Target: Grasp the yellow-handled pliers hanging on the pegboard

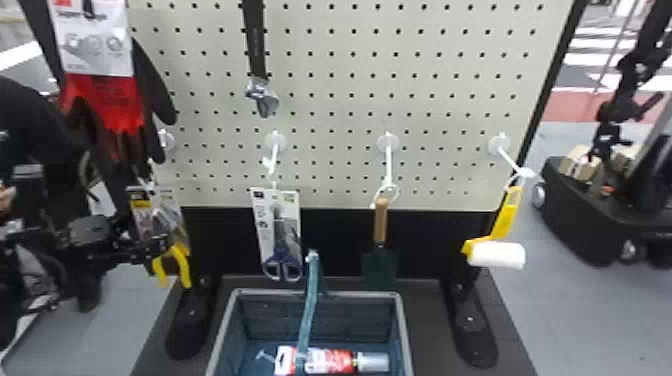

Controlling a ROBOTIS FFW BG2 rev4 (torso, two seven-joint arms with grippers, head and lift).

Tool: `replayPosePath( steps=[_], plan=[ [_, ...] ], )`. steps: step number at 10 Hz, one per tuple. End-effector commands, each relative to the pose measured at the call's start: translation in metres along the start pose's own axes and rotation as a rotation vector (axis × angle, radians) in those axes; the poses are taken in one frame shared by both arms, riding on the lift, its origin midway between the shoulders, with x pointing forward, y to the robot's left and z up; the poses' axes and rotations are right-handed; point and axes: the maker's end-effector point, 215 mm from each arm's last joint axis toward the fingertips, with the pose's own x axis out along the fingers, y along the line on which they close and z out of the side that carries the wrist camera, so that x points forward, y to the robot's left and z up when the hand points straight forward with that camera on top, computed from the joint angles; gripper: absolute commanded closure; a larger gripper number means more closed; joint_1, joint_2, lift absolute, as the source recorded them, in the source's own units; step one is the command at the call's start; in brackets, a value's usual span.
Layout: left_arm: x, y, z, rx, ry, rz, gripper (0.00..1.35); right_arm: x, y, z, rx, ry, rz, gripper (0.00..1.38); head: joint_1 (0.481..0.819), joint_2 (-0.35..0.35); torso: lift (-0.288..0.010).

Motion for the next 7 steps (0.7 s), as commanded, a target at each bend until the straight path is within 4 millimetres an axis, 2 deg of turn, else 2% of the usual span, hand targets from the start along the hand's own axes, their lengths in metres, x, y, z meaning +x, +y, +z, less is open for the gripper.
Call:
replayPosePath(
  steps=[1,2,3,5,7],
  plan=[
    [0.003,-0.003,-0.007,-0.021,-0.002,-0.011,0.21,0.000,0.000,-0.001,0.000,0.002,-0.001,0.13,0.549,0.000,-0.100],
    [0.007,-0.005,-0.008,-0.022,-0.008,-0.026,0.44,-0.001,0.000,-0.002,0.000,0.004,-0.001,0.13,0.549,0.000,-0.100],
    [0.008,-0.004,-0.002,0.019,-0.007,-0.024,0.98,-0.001,0.000,-0.002,0.000,0.004,-0.001,0.13,0.549,0.000,-0.100],
    [0.009,-0.002,0.003,0.049,0.000,-0.024,1.22,-0.001,0.000,-0.002,0.000,0.004,-0.001,0.13,0.549,0.000,-0.100],
    [0.009,-0.003,0.002,0.072,0.028,-0.033,1.22,-0.001,0.000,-0.003,0.001,0.007,-0.001,0.13,0.549,0.000,-0.100]
  ],
)
